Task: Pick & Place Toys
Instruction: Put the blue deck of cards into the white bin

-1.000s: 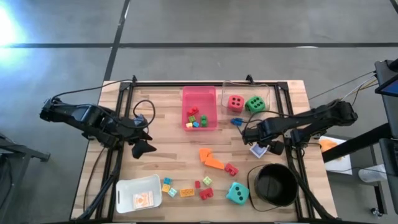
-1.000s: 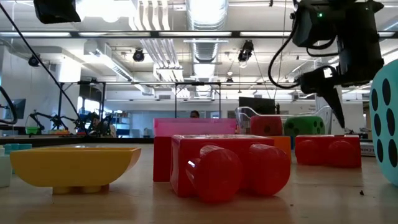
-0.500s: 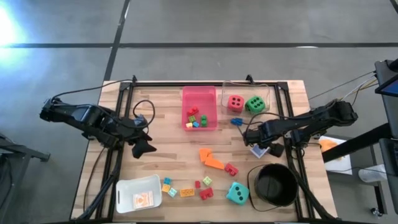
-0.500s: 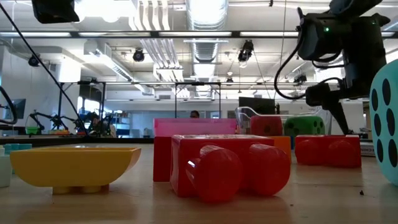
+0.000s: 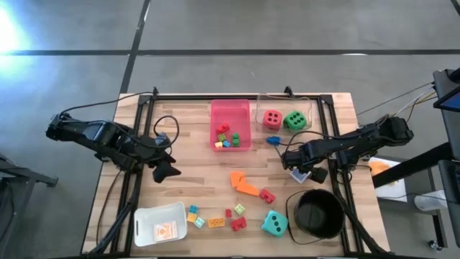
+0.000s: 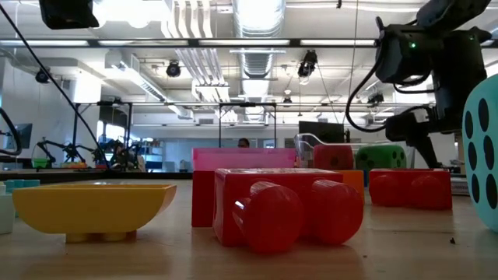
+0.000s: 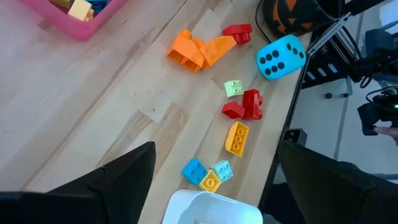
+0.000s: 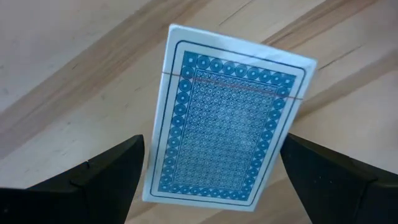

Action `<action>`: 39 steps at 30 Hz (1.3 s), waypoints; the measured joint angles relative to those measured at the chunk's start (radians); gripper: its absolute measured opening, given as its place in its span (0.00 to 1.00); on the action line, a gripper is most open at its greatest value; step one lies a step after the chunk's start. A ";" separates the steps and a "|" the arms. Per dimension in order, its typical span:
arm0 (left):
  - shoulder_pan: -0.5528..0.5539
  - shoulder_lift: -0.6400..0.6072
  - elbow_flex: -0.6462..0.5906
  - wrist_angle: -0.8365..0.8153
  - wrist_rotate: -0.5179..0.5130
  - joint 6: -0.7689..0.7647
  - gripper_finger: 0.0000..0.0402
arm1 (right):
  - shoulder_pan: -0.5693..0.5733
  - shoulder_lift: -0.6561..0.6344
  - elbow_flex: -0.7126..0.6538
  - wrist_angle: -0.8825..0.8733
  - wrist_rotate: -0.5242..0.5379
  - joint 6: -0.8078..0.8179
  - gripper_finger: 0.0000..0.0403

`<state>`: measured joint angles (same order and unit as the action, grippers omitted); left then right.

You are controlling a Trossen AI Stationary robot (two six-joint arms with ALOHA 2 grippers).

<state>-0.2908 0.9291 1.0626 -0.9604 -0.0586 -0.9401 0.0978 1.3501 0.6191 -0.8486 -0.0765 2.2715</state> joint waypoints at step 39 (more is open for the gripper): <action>0.058 0.000 -0.001 0.092 0.033 -0.093 0.86 | 0.001 0.020 0.140 0.040 0.206 -0.636 0.75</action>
<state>-0.2325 0.9291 1.0618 -0.8681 -0.0257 -1.0332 0.0986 1.3697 0.7594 -0.8082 0.1293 1.6352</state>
